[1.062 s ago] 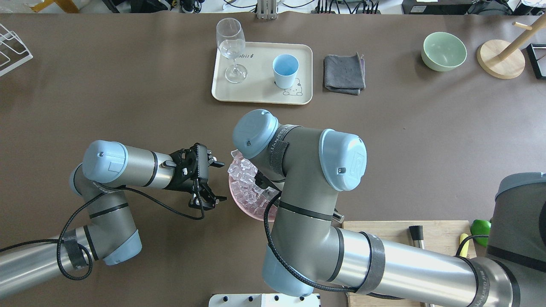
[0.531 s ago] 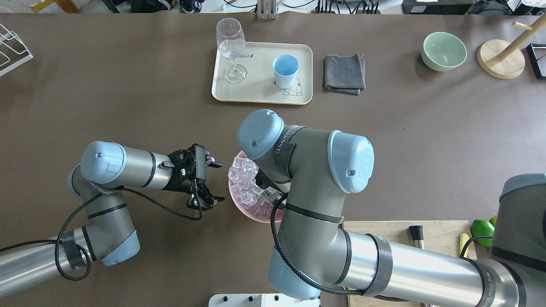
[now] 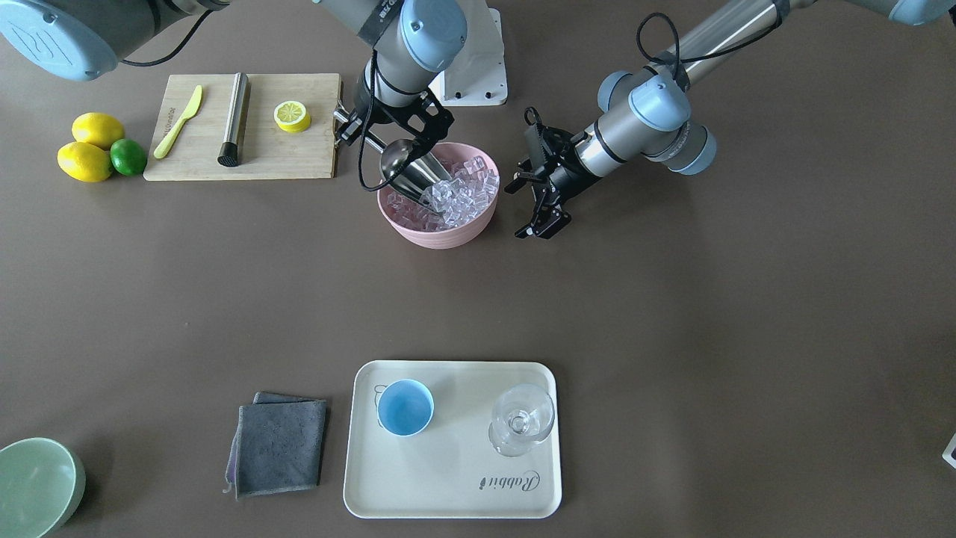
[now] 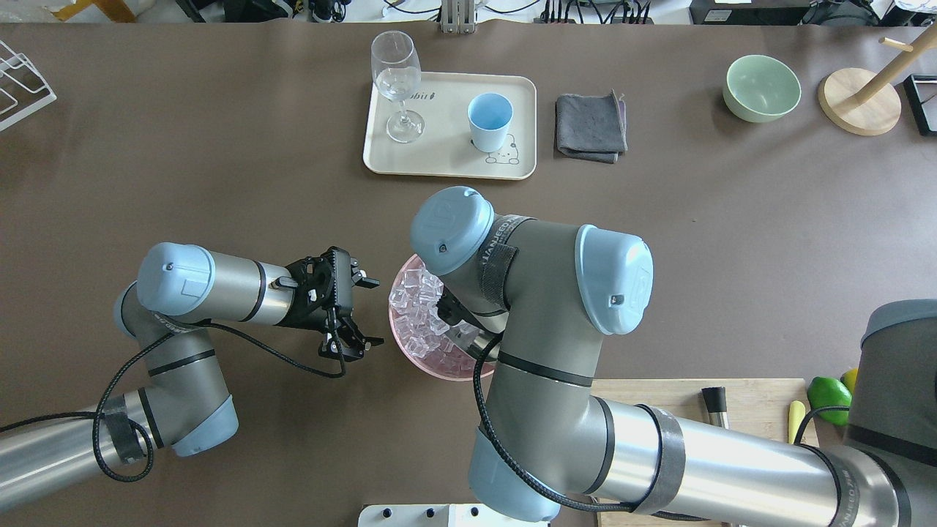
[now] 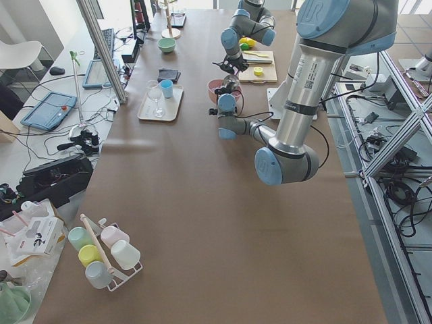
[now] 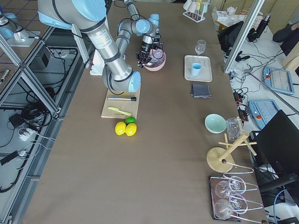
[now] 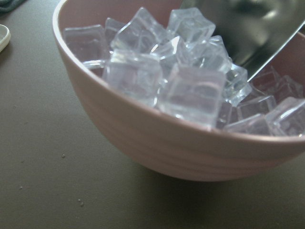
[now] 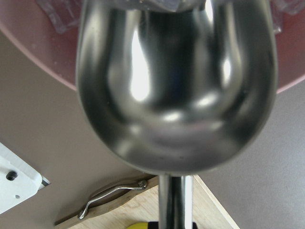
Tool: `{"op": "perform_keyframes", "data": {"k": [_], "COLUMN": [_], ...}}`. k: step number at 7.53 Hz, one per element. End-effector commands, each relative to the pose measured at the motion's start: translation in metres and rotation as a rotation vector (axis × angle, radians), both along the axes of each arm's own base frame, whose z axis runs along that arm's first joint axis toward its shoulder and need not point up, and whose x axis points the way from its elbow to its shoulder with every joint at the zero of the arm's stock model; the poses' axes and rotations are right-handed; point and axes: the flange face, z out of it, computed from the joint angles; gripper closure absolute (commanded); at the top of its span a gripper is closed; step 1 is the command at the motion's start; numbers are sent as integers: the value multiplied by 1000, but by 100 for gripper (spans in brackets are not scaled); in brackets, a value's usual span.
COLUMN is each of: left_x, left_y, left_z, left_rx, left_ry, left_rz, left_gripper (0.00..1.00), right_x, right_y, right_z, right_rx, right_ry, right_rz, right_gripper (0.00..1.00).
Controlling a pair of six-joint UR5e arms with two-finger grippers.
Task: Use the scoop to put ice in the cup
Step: 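Drag the scoop through the ice and lift it out full of cubes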
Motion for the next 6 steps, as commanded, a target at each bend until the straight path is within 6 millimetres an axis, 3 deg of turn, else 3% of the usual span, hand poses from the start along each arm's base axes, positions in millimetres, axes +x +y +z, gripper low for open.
{"op": "perform_keyframes", "data": {"k": [1, 4, 6], "left_x": [-1, -5, -15], "left_y": [-2, -5, -21], "left_z": [-4, -8, -17], "left_rx": [1, 6, 12], "left_ry": [5, 12, 23], "left_rz": [-5, -11, -37], "left_gripper": [2, 2, 2], "right_x": [7, 3, 3], "right_y": [2, 0, 0], "right_z": [4, 23, 21], "right_rx": [23, 55, 59], "right_ry": [-52, -125, -138], "right_rz": [3, 25, 34], "right_gripper": [100, 100, 100]}}
